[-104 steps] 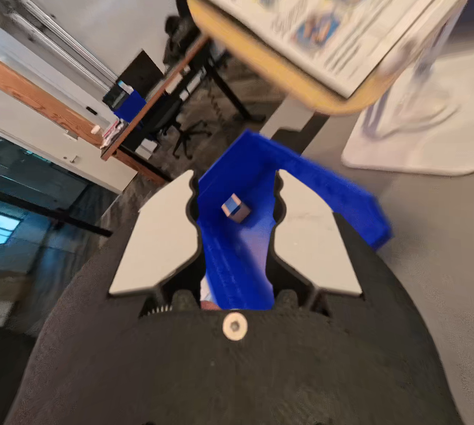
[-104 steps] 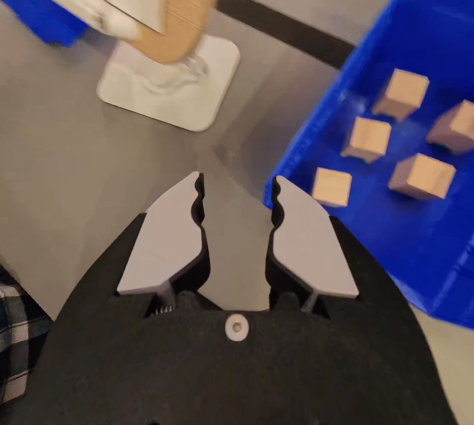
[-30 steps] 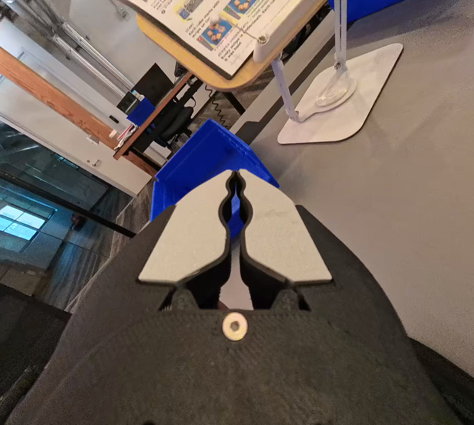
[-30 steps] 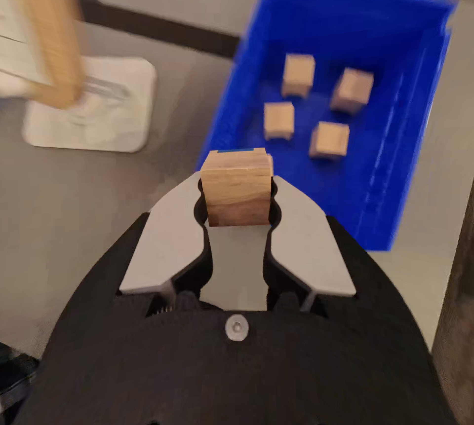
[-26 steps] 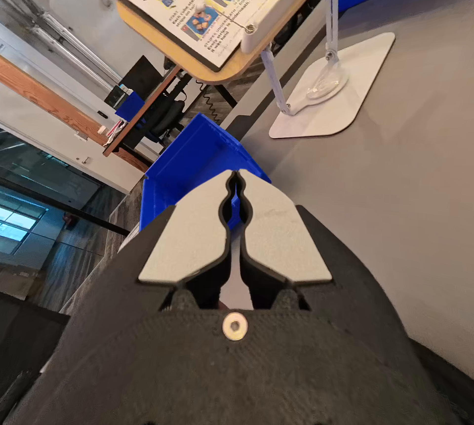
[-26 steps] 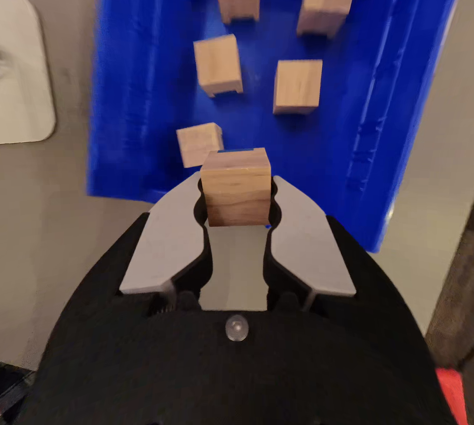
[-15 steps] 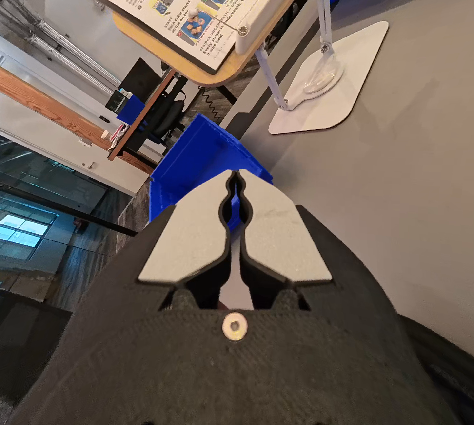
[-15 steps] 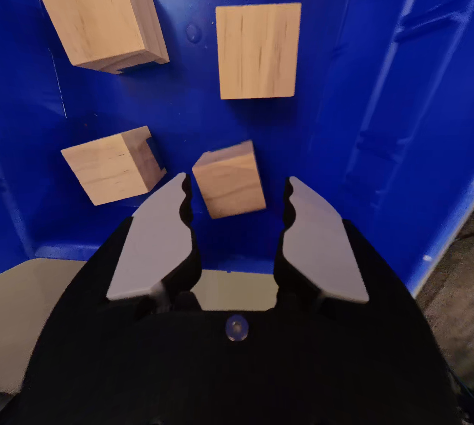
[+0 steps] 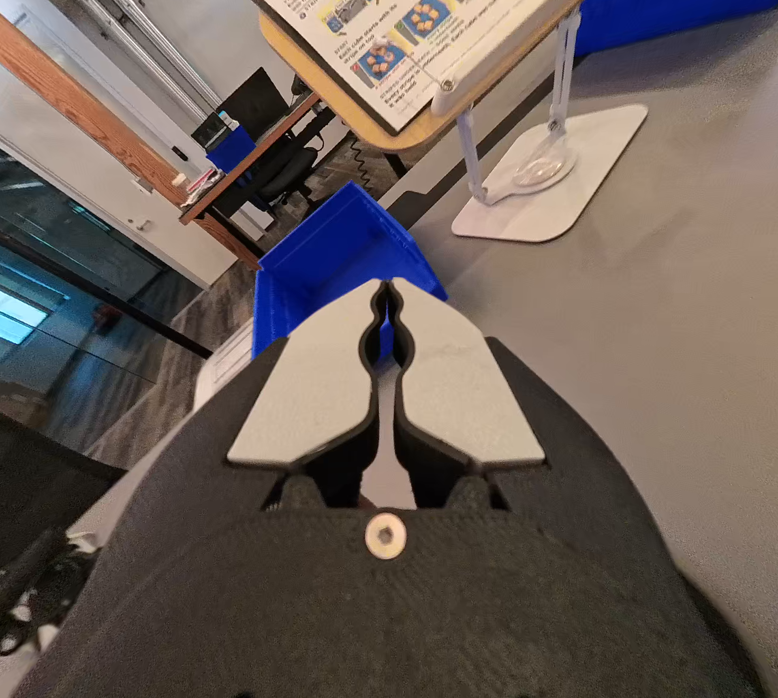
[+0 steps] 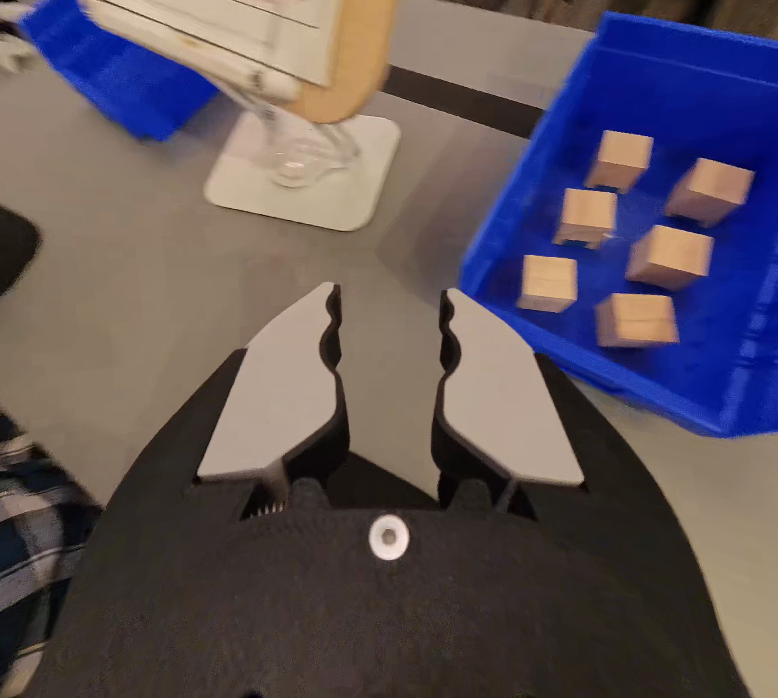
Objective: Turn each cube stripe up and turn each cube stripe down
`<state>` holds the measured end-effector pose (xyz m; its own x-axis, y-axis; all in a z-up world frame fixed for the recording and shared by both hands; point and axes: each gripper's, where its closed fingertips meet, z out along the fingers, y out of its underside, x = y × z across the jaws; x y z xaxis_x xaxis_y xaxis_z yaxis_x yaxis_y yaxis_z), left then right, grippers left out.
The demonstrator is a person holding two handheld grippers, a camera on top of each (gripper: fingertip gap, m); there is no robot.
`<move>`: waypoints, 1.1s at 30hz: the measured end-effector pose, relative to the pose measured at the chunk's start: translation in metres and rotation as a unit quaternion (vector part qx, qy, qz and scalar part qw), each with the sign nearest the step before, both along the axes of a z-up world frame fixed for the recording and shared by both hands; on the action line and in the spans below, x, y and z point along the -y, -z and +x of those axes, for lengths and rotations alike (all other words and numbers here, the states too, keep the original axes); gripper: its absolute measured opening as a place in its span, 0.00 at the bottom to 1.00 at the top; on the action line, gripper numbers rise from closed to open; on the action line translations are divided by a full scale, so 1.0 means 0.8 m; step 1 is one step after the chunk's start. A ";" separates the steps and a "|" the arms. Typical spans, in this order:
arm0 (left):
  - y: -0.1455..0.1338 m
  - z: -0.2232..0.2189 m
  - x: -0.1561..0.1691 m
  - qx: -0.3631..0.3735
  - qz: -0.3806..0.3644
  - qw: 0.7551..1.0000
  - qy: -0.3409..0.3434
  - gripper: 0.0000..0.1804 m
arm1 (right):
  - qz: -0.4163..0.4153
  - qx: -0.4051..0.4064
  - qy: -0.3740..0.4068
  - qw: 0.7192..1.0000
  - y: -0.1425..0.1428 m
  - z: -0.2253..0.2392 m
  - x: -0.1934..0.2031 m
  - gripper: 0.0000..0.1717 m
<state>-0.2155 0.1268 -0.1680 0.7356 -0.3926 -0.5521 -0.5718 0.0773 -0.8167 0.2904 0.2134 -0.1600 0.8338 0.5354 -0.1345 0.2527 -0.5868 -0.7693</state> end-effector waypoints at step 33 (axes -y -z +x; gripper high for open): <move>0.101 -0.083 0.027 0.053 -0.107 0.961 -0.251 0.00 | 0.179 0.072 -0.057 0.980 0.098 -0.194 0.120 0.00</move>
<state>-0.2821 0.1053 -0.2485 0.9097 -0.0696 -0.4094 -0.4053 -0.3627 -0.8391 0.1350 0.1172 -0.2387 0.7625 0.6174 0.1937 0.4218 -0.2473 -0.8723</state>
